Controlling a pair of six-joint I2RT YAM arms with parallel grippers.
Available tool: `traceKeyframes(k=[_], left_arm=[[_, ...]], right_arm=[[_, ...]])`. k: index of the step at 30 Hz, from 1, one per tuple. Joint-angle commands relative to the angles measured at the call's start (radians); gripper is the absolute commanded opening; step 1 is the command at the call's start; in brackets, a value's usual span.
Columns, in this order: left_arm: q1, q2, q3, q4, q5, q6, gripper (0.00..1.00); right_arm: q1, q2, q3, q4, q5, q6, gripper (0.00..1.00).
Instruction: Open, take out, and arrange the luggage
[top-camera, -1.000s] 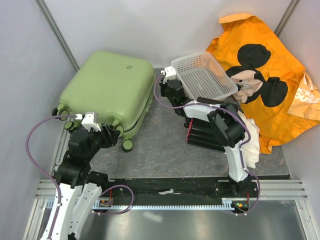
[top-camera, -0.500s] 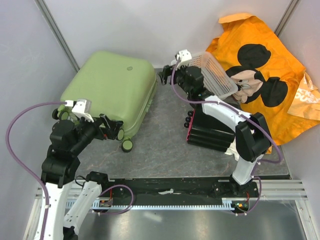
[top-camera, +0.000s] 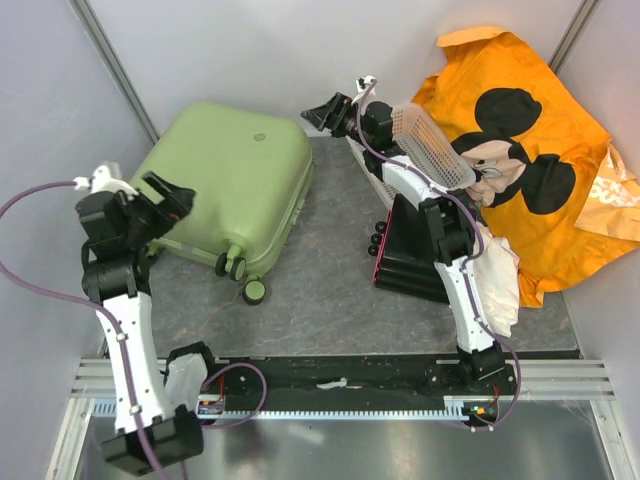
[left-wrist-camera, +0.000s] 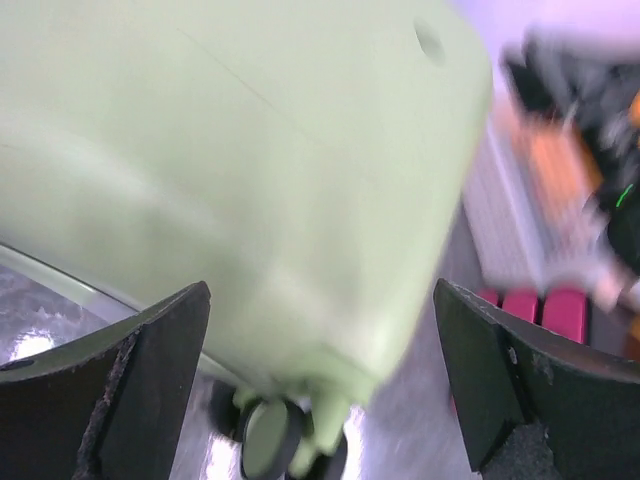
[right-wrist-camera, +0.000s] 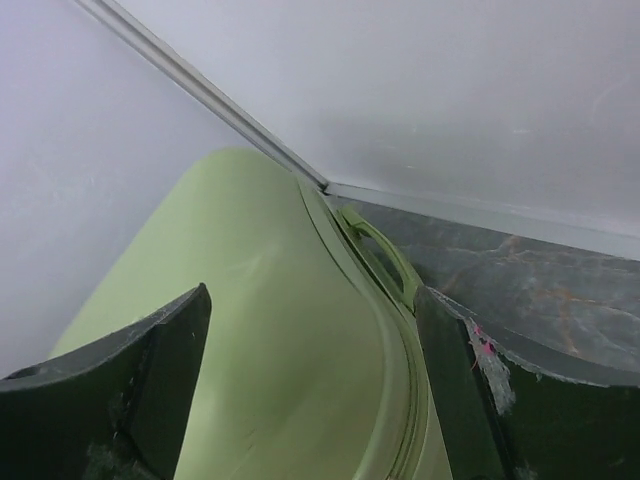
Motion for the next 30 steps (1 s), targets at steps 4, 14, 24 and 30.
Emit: traceKeyframes(k=[4, 14, 24, 30], left_arm=[[0.291, -0.139, -0.134, 0.098, 0.067, -0.251, 0.99], [0.307, -0.235, -0.499, 0.178, 0.011, -0.373, 0.99], [0.307, 0.081, -0.491, 0.442, 0.268, -0.332, 0.98], [0.307, 0.145, -0.421, 0.456, 0.253, -0.304, 0.98]], right_arm=[[0.010, 0.230, 0.305, 0.083, -0.081, 0.259, 0.90], [0.091, 0.172, 0.118, 0.050, -0.142, 0.146, 0.86], [0.131, -0.055, -0.344, 0.434, -0.286, 0.298, 0.81], [0.179, -0.223, -0.594, 0.442, -0.248, 0.196, 0.79]])
